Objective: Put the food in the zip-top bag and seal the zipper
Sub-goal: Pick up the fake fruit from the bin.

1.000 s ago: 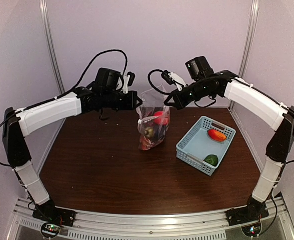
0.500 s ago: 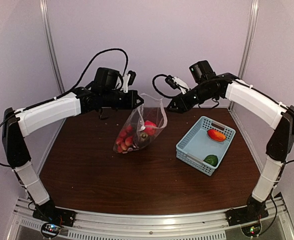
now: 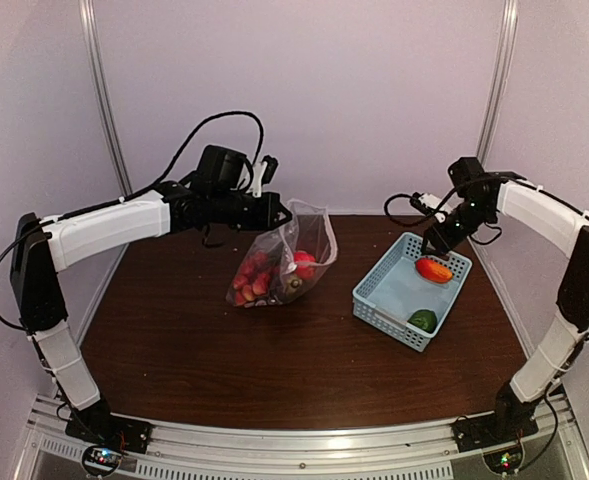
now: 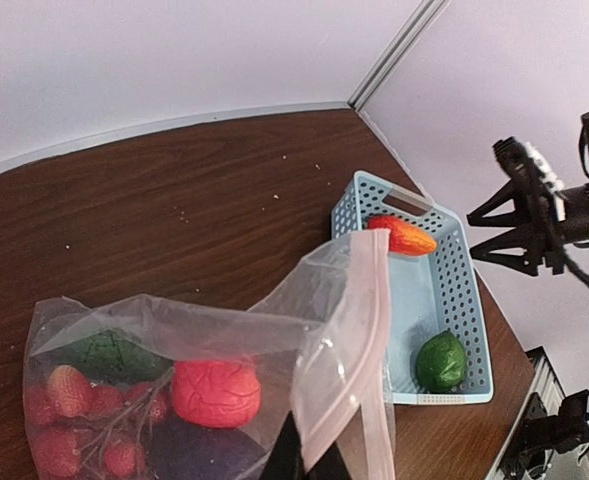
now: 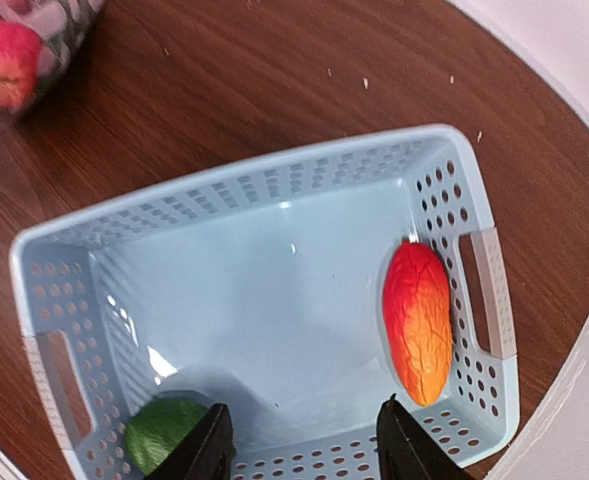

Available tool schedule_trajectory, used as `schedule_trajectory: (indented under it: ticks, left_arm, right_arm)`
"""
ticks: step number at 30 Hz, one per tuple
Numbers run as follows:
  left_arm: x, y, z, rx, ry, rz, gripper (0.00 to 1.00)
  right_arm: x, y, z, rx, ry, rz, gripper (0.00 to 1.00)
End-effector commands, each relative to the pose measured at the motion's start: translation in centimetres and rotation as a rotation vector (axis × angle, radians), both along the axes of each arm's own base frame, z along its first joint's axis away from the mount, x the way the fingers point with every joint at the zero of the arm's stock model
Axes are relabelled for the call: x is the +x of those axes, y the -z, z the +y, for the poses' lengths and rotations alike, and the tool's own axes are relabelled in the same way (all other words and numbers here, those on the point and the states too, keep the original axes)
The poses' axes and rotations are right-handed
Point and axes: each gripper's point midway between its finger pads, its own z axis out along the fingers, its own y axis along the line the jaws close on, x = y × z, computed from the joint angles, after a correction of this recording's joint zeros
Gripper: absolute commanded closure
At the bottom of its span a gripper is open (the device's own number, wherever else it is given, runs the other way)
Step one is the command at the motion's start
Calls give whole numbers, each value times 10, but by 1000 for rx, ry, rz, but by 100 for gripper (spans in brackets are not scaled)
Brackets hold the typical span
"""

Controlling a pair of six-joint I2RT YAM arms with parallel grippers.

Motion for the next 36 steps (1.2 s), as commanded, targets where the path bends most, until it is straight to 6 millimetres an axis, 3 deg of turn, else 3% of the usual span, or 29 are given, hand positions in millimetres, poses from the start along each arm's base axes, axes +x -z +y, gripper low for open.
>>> schedule_trajectory:
  ticks: [1, 9, 25, 28, 36]
  left_arm:
    - [-2, -30, -2, -71, 15, -41, 100]
    - [-6, -36, 2, -63, 18, -46, 100]
    - [-6, -32, 0, -70, 19, -34, 100]
    - [-6, -31, 0, -71, 22, -28, 100]
    - [-5, -27, -2, -77, 22, -18, 100]
  right_arm:
    - [-8, 57, -45, -223, -14, 154, 50]
    - [17, 89, -76, -360, 62, 133, 51]
    - [58, 141, -83, -420, 106, 131, 50]
    - [58, 148, -79, -398, 108, 141, 51]
    - [61, 139, -75, -371, 109, 80, 49]
